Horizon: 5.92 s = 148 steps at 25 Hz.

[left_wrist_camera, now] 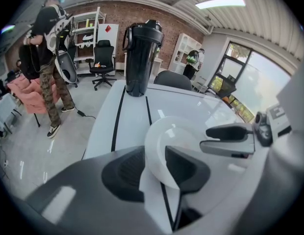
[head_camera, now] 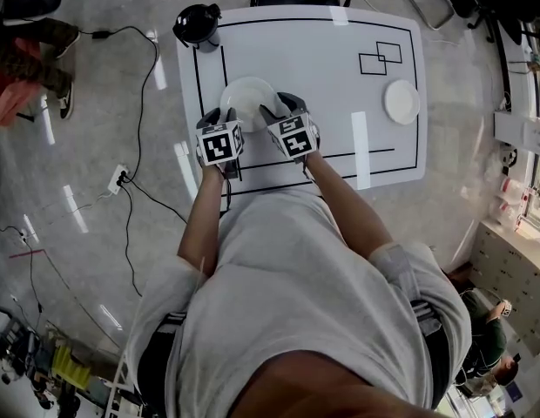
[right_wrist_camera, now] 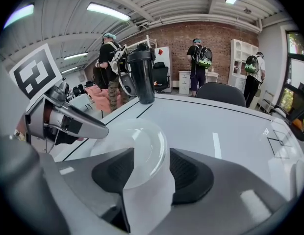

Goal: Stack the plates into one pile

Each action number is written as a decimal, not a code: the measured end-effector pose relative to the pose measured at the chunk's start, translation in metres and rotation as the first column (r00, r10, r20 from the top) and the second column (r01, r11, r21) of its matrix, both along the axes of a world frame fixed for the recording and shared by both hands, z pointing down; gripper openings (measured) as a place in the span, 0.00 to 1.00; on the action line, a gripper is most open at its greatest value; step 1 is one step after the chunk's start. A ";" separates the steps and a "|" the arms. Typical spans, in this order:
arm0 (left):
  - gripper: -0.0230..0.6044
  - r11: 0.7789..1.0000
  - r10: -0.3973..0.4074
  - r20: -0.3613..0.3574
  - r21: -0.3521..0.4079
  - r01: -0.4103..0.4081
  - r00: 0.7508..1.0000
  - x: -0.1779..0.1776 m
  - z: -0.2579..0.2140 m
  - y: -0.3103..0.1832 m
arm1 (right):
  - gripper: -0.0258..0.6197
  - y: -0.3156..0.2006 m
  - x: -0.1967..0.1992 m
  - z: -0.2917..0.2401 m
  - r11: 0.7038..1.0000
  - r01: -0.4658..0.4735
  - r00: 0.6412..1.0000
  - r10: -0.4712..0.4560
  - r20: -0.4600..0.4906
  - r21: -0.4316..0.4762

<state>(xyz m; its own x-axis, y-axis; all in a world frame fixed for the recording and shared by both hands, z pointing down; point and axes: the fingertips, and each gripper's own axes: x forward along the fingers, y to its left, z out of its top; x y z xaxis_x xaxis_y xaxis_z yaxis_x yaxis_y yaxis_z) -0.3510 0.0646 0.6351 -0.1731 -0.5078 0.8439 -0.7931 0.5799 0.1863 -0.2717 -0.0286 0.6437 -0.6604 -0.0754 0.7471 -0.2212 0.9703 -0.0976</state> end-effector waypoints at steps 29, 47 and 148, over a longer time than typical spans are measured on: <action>0.04 0.969 0.083 0.117 0.223 -0.108 0.990 0.100 -0.073 -0.057 | 0.04 -0.028 0.094 -0.085 0.985 -0.107 0.970 0.073 0.233 0.135; 0.04 0.982 0.133 0.129 0.116 -0.148 0.983 0.235 -0.057 -0.195 | 0.04 -0.155 0.220 -0.077 0.997 -0.067 0.958 0.055 0.281 0.032; 0.31 0.984 0.021 -0.030 0.179 -0.015 0.999 0.245 -0.038 -0.218 | 0.33 -0.207 0.253 -0.046 0.992 -0.100 0.979 0.112 0.171 -0.077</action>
<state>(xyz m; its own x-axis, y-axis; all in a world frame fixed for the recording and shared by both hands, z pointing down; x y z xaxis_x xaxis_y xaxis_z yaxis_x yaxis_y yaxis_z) -0.1056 -0.1537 0.5973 -0.1374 -0.6540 0.7439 -0.7953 0.5205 0.3107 -0.0185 -0.2354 0.5975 -0.7723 -0.1053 0.6264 -0.2960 0.9322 -0.2081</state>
